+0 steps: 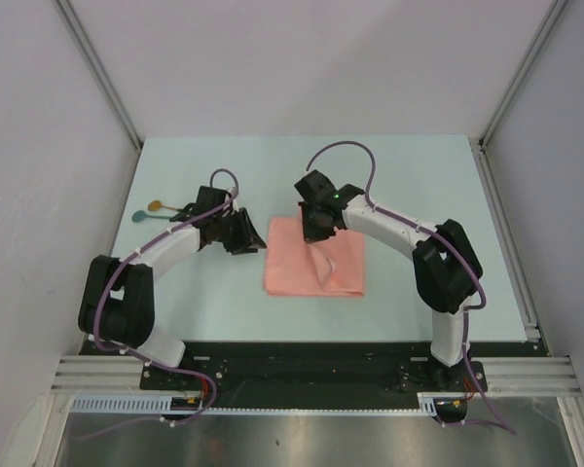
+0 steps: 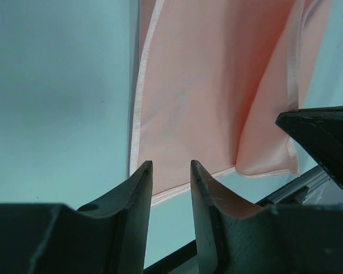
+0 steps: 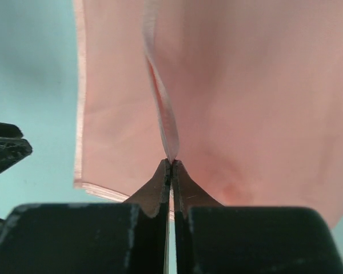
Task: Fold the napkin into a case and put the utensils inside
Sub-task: Fold the rectangle-folded napkin at the center of the board.
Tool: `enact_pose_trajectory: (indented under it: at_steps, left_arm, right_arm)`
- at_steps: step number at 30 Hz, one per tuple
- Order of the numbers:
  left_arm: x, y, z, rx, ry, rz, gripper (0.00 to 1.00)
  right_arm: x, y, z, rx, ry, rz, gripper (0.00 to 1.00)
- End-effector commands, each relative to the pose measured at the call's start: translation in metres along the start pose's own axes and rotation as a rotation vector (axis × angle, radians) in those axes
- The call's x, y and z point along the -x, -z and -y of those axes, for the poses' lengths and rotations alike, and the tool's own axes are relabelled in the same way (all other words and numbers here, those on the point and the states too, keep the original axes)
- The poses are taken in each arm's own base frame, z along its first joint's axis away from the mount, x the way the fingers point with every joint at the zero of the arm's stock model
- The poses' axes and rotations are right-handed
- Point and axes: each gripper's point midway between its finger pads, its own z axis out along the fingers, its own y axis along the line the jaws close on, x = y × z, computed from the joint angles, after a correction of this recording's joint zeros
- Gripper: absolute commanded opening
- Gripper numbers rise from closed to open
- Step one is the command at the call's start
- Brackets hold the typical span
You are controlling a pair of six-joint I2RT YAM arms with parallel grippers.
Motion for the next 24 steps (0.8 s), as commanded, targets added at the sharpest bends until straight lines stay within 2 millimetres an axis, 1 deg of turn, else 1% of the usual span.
enact_pose_trajectory:
  at_steps: [1,3,5,7,9,11,16,22,24]
  left_arm:
    - [0.009,0.012,0.006,-0.04,-0.036,0.045,0.37]
    - [0.01,0.011,0.004,-0.036,-0.031,0.044,0.37]
    - [0.01,0.011,0.003,-0.038,-0.026,0.041,0.37]
    - [0.01,0.011,0.003,-0.04,-0.024,0.041,0.37]
    - [0.012,0.012,0.004,-0.045,-0.026,0.049,0.37]
    - [0.013,0.012,0.003,-0.042,-0.023,0.052,0.37]
    - [0.014,0.012,-0.002,-0.032,-0.015,0.051,0.37]
    - [0.013,0.007,-0.007,-0.024,0.007,0.04,0.37]
    - [0.014,0.008,-0.006,-0.027,0.003,0.045,0.37]
  right_arm:
    - [0.017,0.003,-0.038,0.134,-0.046,0.017,0.0]
    - [0.021,-0.001,-0.046,0.162,-0.05,0.018,0.0]
    - [0.021,-0.005,-0.054,0.192,-0.061,0.001,0.0]
    - [0.017,-0.013,-0.06,0.216,-0.073,-0.026,0.0]
    - [0.02,-0.017,-0.065,0.232,-0.078,-0.027,0.0]
    - [0.019,-0.023,-0.068,0.239,-0.082,-0.038,0.0]
    - [0.013,-0.027,-0.078,0.276,-0.089,-0.068,0.0]
    - [0.007,-0.033,-0.085,0.296,-0.09,-0.088,0.0]
    - [0.005,-0.035,-0.086,0.304,-0.1,-0.097,0.0]
